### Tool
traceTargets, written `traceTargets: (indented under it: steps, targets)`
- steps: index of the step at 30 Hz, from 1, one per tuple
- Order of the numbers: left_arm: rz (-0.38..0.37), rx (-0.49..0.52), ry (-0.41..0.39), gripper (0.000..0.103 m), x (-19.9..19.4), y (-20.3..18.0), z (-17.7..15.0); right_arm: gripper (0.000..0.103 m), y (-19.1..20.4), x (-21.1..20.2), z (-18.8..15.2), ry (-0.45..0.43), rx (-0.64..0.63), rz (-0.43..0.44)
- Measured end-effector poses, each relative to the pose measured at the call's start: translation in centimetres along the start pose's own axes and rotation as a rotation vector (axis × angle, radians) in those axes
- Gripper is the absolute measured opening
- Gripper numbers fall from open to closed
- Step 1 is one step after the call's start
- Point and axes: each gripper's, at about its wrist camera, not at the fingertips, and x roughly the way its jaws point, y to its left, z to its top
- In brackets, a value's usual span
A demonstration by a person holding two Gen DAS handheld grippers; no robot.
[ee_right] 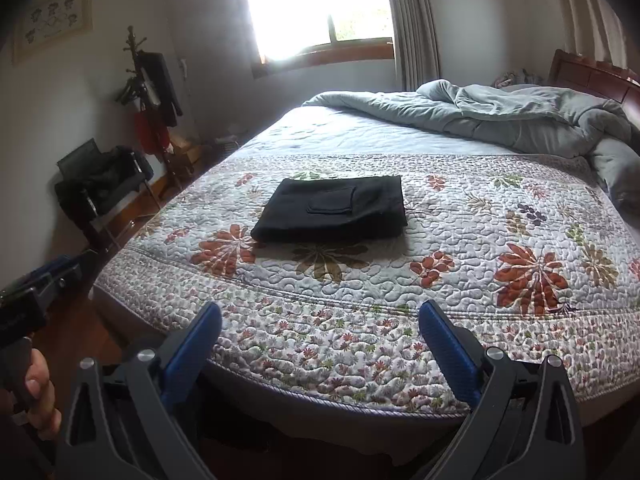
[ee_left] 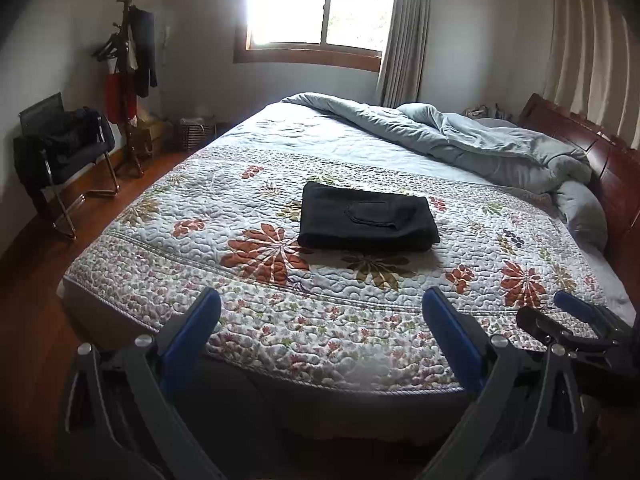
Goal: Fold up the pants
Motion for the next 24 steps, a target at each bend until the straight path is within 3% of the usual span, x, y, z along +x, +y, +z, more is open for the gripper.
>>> traceTargets:
  steps: [24]
  targets:
    - [0.028, 0.039, 0.012, 0.1, 1.6, -0.9, 0.8, 0.099, -1.2, 1.4, 0.9, 0.001, 0.015, -0.012]
